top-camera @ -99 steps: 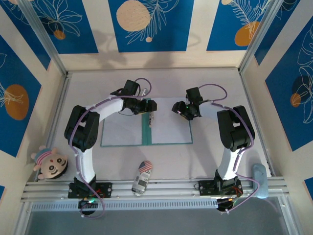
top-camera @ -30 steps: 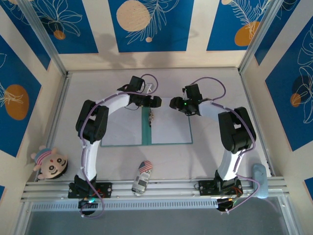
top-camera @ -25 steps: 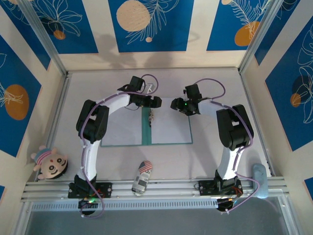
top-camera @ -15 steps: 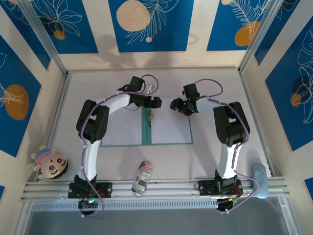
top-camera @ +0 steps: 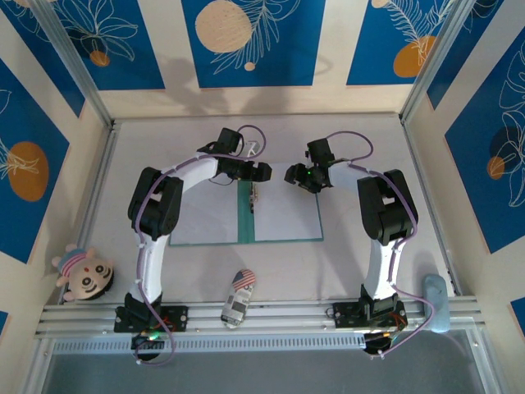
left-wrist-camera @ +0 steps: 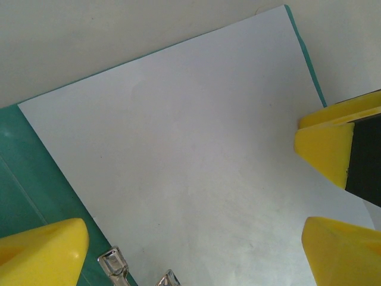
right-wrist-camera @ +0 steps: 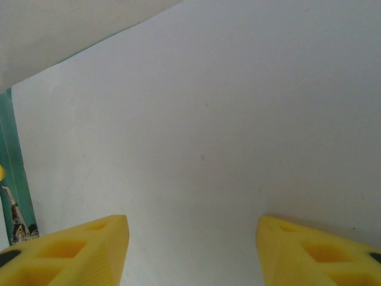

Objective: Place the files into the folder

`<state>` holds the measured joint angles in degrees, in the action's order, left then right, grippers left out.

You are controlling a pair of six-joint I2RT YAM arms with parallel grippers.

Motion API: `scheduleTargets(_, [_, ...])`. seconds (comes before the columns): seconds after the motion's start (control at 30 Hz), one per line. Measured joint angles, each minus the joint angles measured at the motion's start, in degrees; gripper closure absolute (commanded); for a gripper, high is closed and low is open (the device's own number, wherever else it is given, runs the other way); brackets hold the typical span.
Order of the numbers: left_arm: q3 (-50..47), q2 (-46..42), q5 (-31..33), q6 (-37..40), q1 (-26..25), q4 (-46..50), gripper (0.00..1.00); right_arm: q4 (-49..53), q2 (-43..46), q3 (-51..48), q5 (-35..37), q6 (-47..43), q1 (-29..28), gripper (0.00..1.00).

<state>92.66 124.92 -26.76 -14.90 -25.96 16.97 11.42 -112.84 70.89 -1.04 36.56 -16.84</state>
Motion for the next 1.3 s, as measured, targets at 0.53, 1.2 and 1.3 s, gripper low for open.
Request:
scheduleTargets(0.53, [0.44,0.13,-0.2,-0.15,0.0,0.63,0.07,-0.04,0.0,0.0,-0.02,-0.02,-0.02,0.41])
scheduleTargets(1.2, [1.79,2.05,-0.39,0.5,0.0,1.7,0.07,-7.21,5.49,-4.28,-1.97,-1.55,-0.72,0.4])
scheduleTargets(1.3, [1.79,2.05,-1.25,0.5,0.0,1.73,0.07,-7.56,5.49,-4.59,-1.97,-1.55,-0.72,0.4])
